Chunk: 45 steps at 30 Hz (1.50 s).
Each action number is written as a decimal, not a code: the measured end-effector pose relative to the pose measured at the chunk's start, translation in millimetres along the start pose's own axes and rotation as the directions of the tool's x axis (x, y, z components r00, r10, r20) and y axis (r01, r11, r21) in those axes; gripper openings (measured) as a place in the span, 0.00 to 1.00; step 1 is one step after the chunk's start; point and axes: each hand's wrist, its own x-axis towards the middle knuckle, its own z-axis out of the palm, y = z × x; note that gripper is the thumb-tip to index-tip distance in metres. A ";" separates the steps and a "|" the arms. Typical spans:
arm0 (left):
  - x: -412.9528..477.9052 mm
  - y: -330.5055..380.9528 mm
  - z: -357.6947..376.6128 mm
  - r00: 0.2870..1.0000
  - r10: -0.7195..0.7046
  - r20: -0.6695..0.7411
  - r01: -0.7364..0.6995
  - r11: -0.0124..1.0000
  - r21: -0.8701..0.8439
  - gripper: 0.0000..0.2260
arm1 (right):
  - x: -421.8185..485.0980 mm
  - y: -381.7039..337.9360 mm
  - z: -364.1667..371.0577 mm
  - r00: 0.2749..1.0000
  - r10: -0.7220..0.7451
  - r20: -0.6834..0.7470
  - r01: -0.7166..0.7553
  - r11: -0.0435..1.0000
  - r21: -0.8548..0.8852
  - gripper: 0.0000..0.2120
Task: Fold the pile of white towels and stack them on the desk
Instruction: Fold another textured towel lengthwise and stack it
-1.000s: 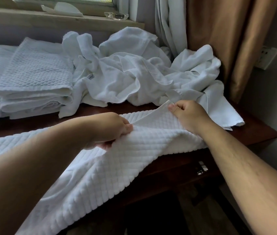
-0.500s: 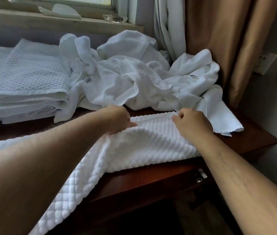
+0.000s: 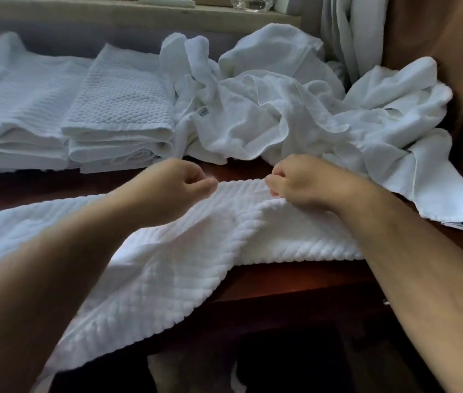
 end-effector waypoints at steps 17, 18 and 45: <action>-68.2 -17.3 -22.1 0.958 -0.104 0.266 0.088 0.993 0.073 0.06 | -25.5 -69.3 28.3 0.938 -0.332 0.103 0.344 0.926 -0.153 0.10; -68.1 -19.2 -21.9 0.959 -0.098 0.264 0.090 0.995 0.042 0.06 | -26.5 -70.3 29.8 0.921 -0.362 0.141 0.377 0.922 -0.093 0.13; -69.7 -59.6 -80.8 0.883 -0.222 0.413 0.267 0.962 -0.053 0.11 | 14.1 -140.0 49.9 0.857 -0.510 0.075 0.510 0.860 0.032 0.06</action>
